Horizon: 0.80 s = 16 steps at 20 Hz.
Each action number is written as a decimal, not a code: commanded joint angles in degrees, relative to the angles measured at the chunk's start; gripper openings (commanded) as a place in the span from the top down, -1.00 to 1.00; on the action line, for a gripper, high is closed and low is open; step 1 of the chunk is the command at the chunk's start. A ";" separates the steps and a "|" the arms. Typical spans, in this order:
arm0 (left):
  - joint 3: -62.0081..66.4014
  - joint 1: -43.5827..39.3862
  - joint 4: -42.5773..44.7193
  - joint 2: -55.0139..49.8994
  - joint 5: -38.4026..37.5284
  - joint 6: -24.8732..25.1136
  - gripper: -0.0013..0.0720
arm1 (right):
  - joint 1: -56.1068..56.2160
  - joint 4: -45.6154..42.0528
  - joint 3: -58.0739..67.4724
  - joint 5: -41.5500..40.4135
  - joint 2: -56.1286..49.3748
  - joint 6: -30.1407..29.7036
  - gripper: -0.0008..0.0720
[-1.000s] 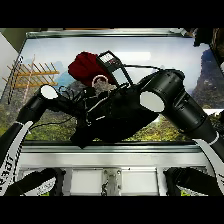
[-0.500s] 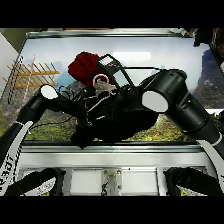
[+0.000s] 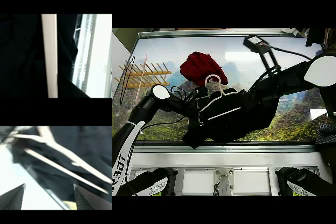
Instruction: Fold the clothes and pants, and hang the long-sleeved shirts on hangers.
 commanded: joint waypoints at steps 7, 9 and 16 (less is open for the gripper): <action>0.02 0.04 0.00 -0.04 0.02 0.02 0.92 | -0.98 -21.51 -10.01 -3.23 0.26 9.97 -0.79; 0.02 0.04 0.00 -0.04 0.04 0.02 0.92 | -0.85 -21.49 -10.10 -5.05 -0.02 10.10 -0.77; 0.02 0.04 0.04 -0.04 -1.11 1.64 0.92 | -0.76 -21.68 -10.08 -6.01 -0.61 10.45 0.90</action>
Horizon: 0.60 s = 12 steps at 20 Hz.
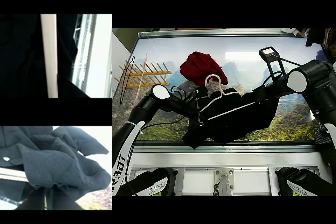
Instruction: Fold the clothes and pants, and hang the long-sleeved shirts on hangers.
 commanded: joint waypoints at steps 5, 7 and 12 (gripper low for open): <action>0.68 0.52 0.39 -1.42 0.15 5.90 0.92 | 1.75 -0.07 1.70 3.39 4.57 2.67 0.93; 4.44 1.29 0.02 -5.03 -2.86 5.88 0.92 | 3.32 -0.04 2.25 4.74 5.64 3.72 0.93; 14.93 0.35 -0.15 -11.37 -5.57 5.84 0.93 | 7.58 -0.04 2.64 3.39 5.84 5.81 0.94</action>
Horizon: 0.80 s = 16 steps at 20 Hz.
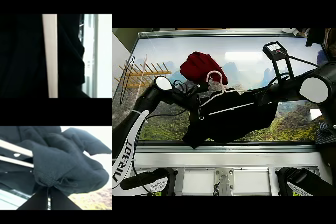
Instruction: Fold the clothes and pants, and hang the long-sleeved shirts on hangers.
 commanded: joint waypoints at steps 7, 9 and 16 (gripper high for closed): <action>5.90 -0.46 -4.81 -5.60 -0.15 0.31 0.93 | 8.17 2.47 0.33 -10.64 -0.81 5.29 0.94; 5.95 -0.46 -4.76 -5.57 -0.13 0.31 0.93 | 10.71 2.67 0.33 -12.79 -1.95 5.27 0.94; 5.95 -0.46 -4.17 -5.57 -0.20 0.09 0.92 | 15.69 2.67 0.37 -15.06 -4.81 5.29 0.93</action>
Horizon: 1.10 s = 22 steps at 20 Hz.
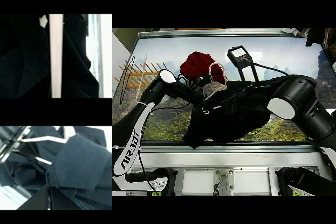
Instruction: Fold the clothes and pants, and hang the long-sleeved shirts on hangers.
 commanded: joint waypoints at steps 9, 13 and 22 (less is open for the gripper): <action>0.07 0.00 0.13 -0.07 -2.36 4.02 0.92 | 1.40 0.20 0.07 -1.05 -0.83 0.15 0.90; 0.07 0.09 0.13 -0.07 -2.38 4.02 0.92 | 1.27 3.13 0.07 0.68 -0.76 -1.38 -0.66; 0.04 0.09 0.17 -0.07 -2.49 4.02 0.92 | -24.00 39.69 2.08 16.76 2.71 -32.81 -0.66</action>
